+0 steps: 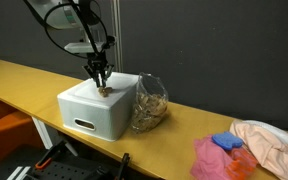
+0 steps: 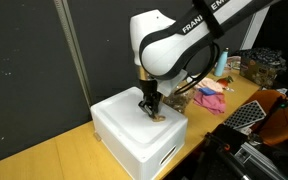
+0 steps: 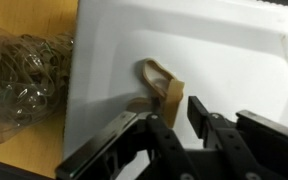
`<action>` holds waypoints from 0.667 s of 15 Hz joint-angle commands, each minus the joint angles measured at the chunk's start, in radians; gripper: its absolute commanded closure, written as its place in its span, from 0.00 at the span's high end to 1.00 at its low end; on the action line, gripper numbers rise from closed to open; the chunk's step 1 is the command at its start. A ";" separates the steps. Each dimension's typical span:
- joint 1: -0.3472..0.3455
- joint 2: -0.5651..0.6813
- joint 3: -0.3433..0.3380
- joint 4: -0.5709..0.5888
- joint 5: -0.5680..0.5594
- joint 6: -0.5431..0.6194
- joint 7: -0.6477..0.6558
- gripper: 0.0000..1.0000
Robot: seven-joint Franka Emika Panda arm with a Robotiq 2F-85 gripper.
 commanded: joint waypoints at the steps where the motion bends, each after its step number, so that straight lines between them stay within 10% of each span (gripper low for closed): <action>1: 0.003 -0.026 -0.006 -0.023 -0.017 -0.002 0.026 0.65; 6: 0.004 -0.025 -0.004 -0.044 -0.013 0.001 0.034 0.99; 10: 0.003 -0.024 -0.001 -0.082 -0.005 0.013 0.030 1.00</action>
